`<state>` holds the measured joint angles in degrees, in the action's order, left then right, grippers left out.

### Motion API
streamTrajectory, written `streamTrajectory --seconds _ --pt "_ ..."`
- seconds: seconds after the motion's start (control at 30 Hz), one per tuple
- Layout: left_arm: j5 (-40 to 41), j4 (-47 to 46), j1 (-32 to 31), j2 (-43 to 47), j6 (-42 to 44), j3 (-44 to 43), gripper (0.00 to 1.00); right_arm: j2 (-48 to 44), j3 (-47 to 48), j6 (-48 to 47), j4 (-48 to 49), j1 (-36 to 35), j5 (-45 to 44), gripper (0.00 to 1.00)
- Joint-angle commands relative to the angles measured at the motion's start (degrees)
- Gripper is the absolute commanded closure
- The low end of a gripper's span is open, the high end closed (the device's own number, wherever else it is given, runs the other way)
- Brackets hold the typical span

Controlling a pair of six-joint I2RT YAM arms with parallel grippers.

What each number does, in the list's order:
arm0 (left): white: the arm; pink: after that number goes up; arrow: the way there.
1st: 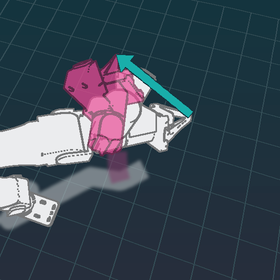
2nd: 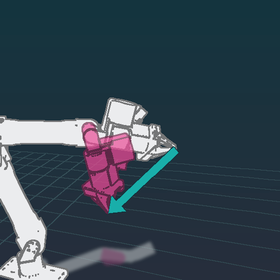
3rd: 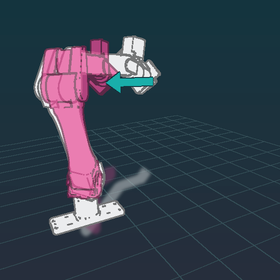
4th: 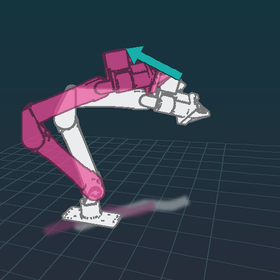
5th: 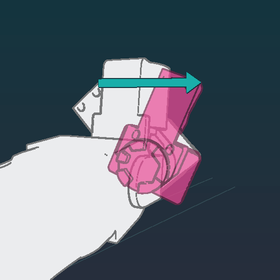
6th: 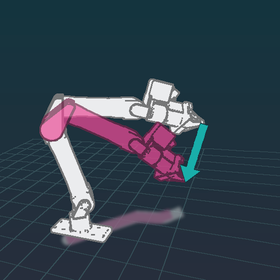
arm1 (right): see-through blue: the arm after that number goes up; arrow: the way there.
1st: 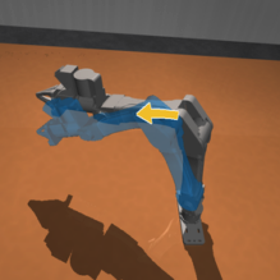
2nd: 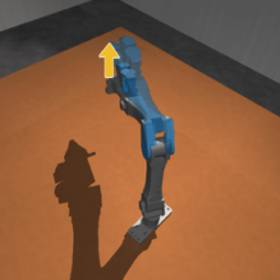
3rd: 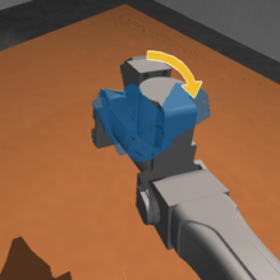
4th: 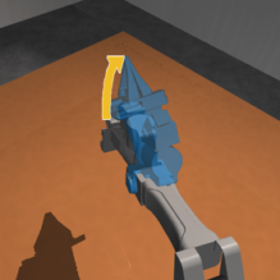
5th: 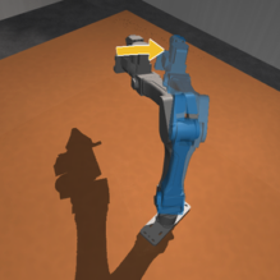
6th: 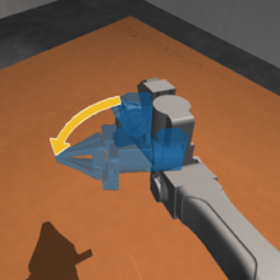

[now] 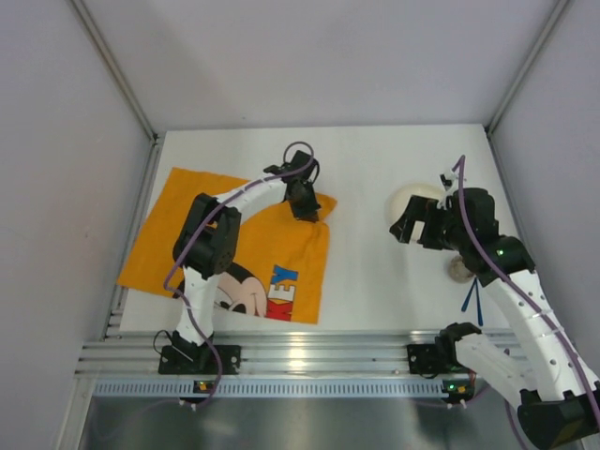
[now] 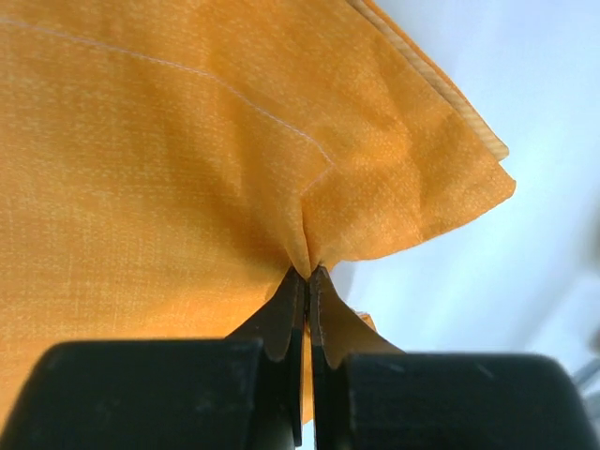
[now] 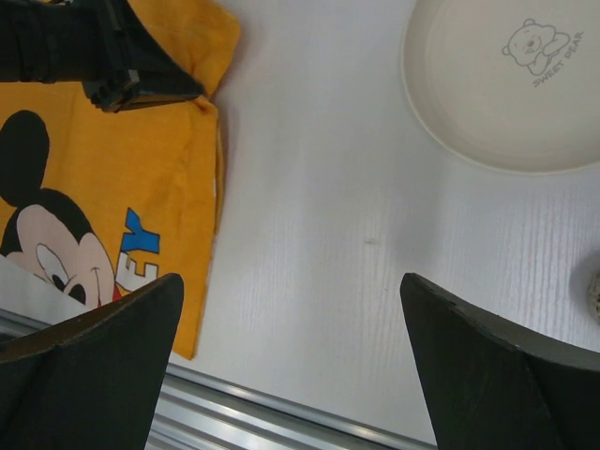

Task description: Set the dinner table for one person

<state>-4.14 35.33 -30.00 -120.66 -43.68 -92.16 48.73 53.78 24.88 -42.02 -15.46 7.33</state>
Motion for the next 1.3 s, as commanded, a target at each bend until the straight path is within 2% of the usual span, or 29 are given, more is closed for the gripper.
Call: streamTrajectory --seconds 0.0,0.13,0.33,0.43,0.47,0.57,0.6,0.63,0.67,0.7,0.83,0.93,0.97,1.0,1.13,1.17,1.27 --pt "-8.4 -4.7 -3.6 -5.0 -14.5 -7.6 1.00 -1.9 3.2 -2.4 -1.3 0.5 -2.9 0.00" --pt "-10.2 -9.3 -6.4 -12.0 -24.1 -12.9 1.00 -3.0 3.1 -3.3 -3.5 0.5 -4.3 0.00" --pt "-7.9 -17.7 -9.2 -16.7 -36.4 -17.3 1.00 -5.3 2.2 -3.7 -5.2 0.5 -6.0 0.00" --pt "-8.2 -18.7 -10.3 -22.3 -39.8 -24.9 1.00 -5.9 1.5 -3.8 -5.7 0.6 -6.3 0.00" --pt "-8.3 -17.2 -10.6 -24.3 -40.4 -31.6 1.00 -6.1 1.4 -3.9 -5.8 0.6 -6.3 0.00" --pt "-9.3 -18.8 -11.0 -29.8 -43.0 -38.1 1.00 -5.9 1.3 -4.2 -6.1 0.6 -6.5 0.00" --pt "-9.4 -20.5 -11.0 -30.0 -43.9 -37.7 0.89 -5.8 1.2 -4.2 -6.1 0.6 -6.9 0.00" --pt "-9.3 -23.0 -11.0 -29.9 -44.3 -37.6 0.59 -5.6 1.4 -4.5 -6.0 0.6 -7.1 0.00" --pt "-8.8 -23.1 -10.8 -29.6 -44.2 -37.7 0.23 -5.3 1.4 -4.6 -6.1 0.5 -7.2 0.00" --pt "-7.9 -23.3 -10.6 -29.1 -43.2 -37.7 0.02 -4.6 1.6 -4.6 -6.0 0.6 -7.2 0.00" --pt "-7.5 -22.0 -8.5 -23.1 -39.8 -35.1 0.02 -1.5 3.5 -4.9 -5.7 0.5 -9.8 0.00" --pt "-7.2 -22.0 -6.0 -16.7 -35.5 -27.7 0.02 3.0 7.1 -6.2 -5.4 1.0 -12.7 0.00" --pt "-6.8 -21.5 -4.4 -12.1 -31.5 -24.2 0.01 4.6 9.7 -6.5 -5.4 1.4 -13.9 0.00" --pt "-6.1 -17.6 -3.5 -9.6 -28.9 -22.7 0.02 8.2 11.0 -6.8 -5.7 2.0 -15.8 0.00" --pt "3.6 -2.7 0.0 0.3 -13.7 -15.4 0.02 18.3 16.9 -4.7 -6.1 10.0 -15.3 0.00" --pt "6.7 -0.1 0.9 1.9 -8.3 -13.5 0.02 20.2 17.1 -3.5 -5.9 11.8 -14.3 0.00" --pt "13.5 5.0 1.7 7.8 0.3 -5.2 0.02 28.0 14.6 2.4 -3.2 20.5 -7.9 0.00"
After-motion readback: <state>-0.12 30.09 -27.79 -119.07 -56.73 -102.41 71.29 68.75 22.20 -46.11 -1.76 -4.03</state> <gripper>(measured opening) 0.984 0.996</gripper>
